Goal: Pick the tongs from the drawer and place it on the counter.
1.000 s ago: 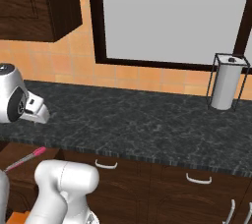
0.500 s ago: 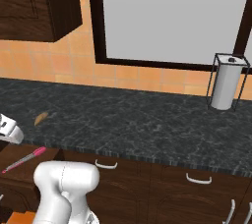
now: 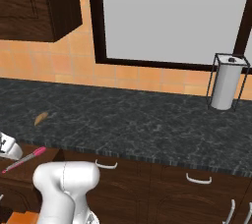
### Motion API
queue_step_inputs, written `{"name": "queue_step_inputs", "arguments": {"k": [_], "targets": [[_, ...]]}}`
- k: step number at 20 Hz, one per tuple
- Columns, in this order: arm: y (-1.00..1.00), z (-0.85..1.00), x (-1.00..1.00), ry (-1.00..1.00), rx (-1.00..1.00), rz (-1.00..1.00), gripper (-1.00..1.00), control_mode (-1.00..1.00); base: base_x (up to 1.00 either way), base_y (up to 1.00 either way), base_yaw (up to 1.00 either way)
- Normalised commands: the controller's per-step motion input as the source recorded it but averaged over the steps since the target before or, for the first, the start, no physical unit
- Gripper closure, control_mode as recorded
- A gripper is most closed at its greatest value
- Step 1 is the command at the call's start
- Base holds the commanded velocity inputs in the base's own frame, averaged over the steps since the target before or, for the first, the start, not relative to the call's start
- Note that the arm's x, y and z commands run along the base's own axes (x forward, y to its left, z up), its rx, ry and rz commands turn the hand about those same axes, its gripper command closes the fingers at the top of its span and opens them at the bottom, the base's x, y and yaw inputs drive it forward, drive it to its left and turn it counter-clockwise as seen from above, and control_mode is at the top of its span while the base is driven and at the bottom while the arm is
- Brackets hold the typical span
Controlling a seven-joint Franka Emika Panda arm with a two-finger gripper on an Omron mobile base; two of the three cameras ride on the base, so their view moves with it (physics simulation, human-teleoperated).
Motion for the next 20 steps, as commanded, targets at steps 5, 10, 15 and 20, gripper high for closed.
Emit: {"name": "queue_step_inputs", "arguments": {"k": [5,10,15,20], "targets": [[0.07,-0.54,0.39,0.01,0.00,0.00,-1.00,-1.00,0.00,0.00,0.00],[0.43,-0.43,0.25,0.06,-0.01,0.00,-1.00,-1.00,0.00,0.00,0.00],[0.48,-0.42,0.13,0.08,-0.03,0.00,-1.00,-1.00,0.00,0.00,0.00],[0.35,-0.17,0.32,0.07,0.00,0.00,-1.00,-1.00,0.00,0.00,0.00]]}}
